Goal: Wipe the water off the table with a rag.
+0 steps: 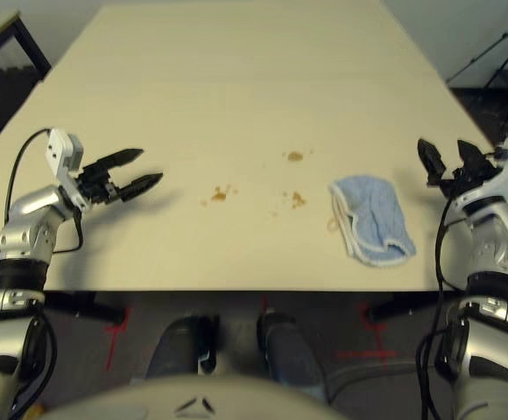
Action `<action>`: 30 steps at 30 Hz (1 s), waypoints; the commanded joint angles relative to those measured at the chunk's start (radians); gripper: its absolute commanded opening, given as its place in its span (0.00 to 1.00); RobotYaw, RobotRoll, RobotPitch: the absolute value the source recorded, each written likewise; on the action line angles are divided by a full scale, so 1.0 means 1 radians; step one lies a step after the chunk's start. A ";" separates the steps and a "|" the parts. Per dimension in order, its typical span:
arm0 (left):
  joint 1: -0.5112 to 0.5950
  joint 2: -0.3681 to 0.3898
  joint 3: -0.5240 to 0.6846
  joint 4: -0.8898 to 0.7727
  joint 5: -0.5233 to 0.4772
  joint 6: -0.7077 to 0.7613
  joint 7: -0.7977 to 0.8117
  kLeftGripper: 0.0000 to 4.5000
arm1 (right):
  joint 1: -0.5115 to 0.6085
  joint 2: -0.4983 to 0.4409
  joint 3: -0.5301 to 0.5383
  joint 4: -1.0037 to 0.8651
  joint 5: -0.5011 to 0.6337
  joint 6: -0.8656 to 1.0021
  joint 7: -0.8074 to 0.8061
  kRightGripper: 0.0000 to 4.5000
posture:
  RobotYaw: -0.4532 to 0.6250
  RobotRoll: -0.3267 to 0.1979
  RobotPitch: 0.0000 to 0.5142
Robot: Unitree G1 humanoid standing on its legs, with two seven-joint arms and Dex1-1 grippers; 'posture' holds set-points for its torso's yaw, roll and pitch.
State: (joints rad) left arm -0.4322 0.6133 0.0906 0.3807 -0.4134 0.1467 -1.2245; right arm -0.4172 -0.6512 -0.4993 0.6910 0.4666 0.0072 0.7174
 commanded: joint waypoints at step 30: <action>-0.038 -0.037 -0.046 0.021 0.046 -0.047 -0.036 1.00 | 0.057 -0.263 0.280 -0.232 0.004 0.819 0.313 0.99 | 0.22 0.62 0.20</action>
State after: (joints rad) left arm -0.4849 0.5663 0.0562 0.4102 -0.3830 0.0989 -1.2568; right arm -0.3745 -0.9248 -0.2394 0.4514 0.4905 0.8471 1.0362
